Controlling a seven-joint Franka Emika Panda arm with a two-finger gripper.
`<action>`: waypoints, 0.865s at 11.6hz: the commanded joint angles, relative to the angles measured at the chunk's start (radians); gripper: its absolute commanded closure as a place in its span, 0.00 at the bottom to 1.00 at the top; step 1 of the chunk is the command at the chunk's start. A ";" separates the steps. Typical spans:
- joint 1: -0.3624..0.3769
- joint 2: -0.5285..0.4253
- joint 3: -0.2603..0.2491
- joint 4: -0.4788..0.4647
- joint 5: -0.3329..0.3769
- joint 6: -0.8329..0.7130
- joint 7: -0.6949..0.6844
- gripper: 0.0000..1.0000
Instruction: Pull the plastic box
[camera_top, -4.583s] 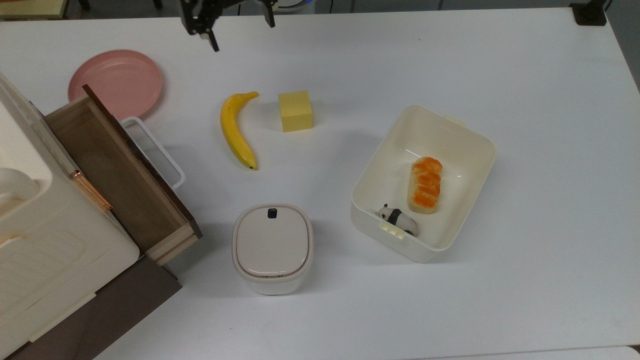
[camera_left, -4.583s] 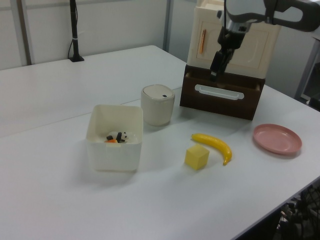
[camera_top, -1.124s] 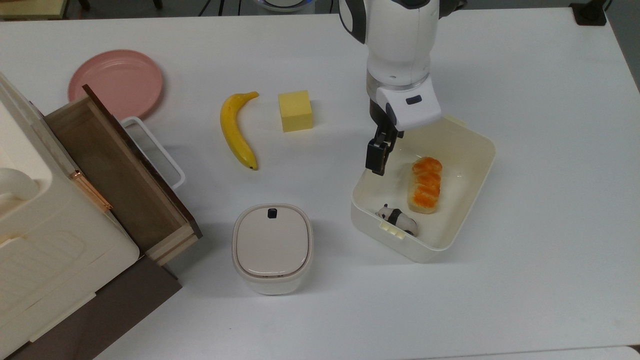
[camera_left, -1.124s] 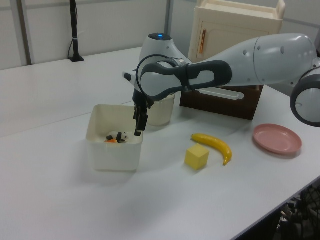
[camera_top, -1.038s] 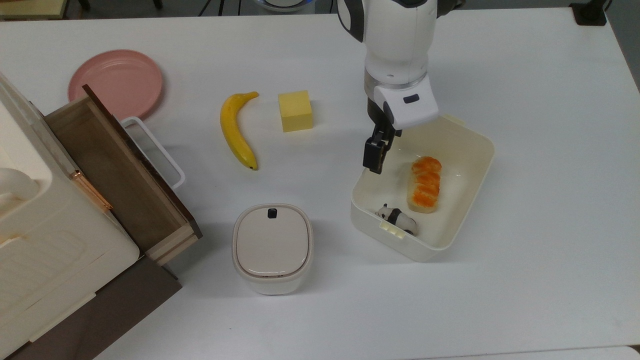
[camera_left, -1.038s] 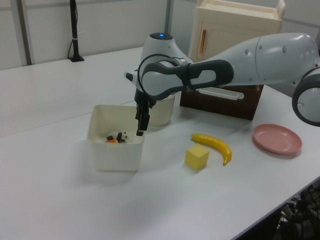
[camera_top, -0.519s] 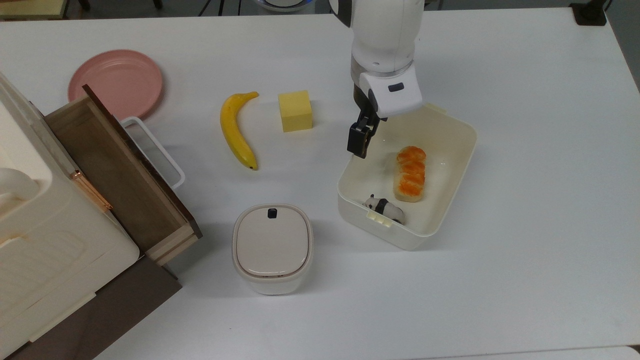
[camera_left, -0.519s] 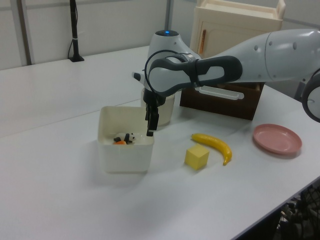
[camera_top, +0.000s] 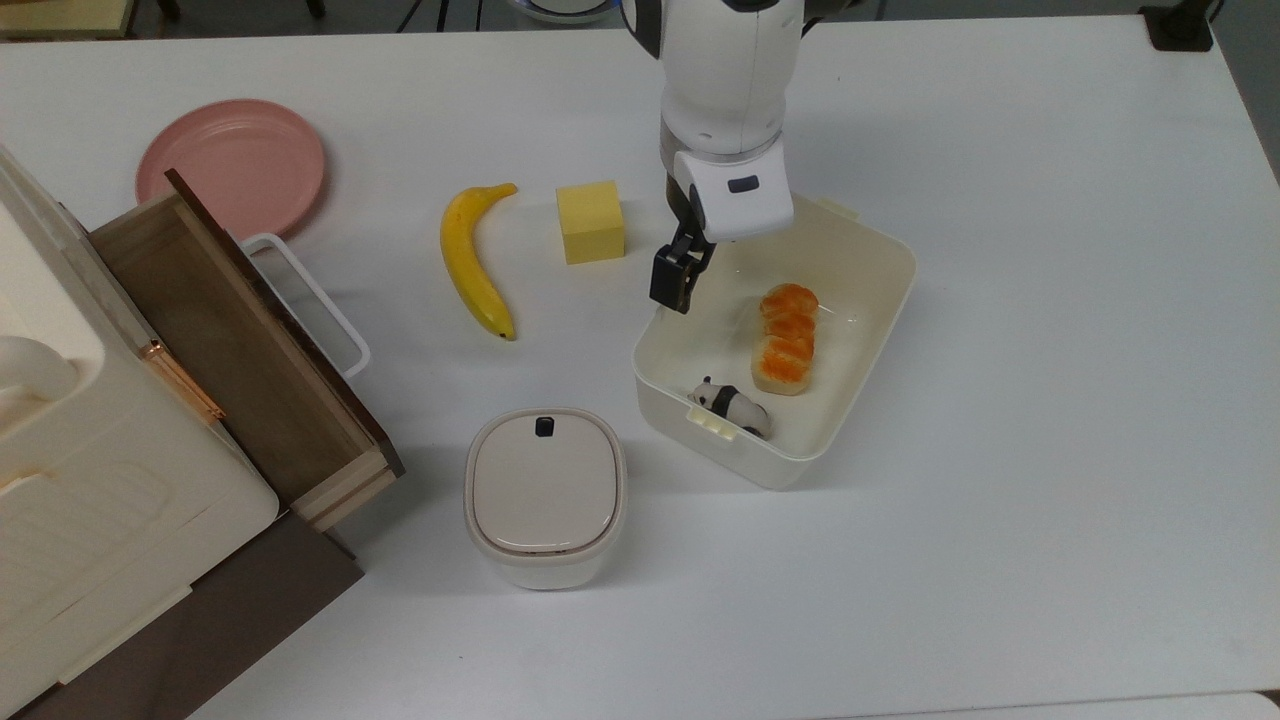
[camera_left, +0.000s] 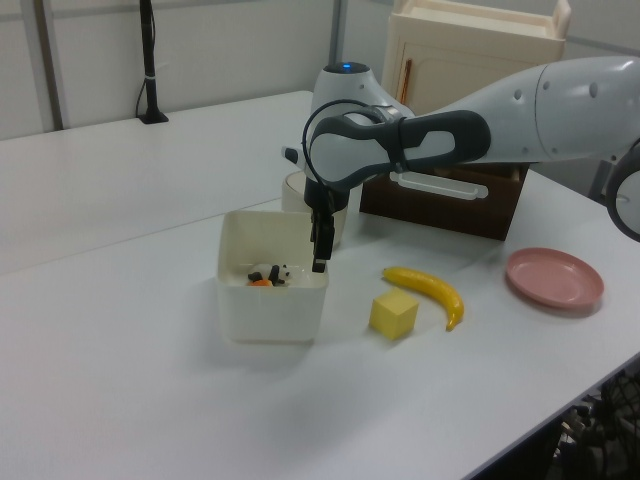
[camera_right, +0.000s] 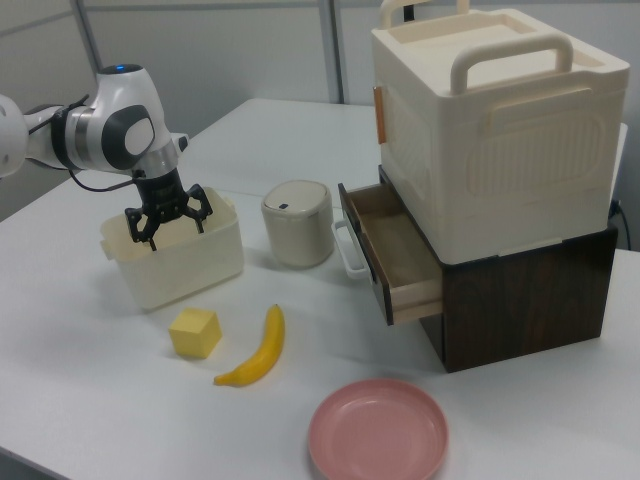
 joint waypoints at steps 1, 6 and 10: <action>0.024 -0.064 -0.041 -0.053 -0.015 -0.035 0.022 0.00; 0.009 -0.112 -0.043 -0.088 -0.026 -0.040 0.015 0.00; 0.000 -0.136 -0.043 -0.098 -0.043 -0.040 0.021 0.00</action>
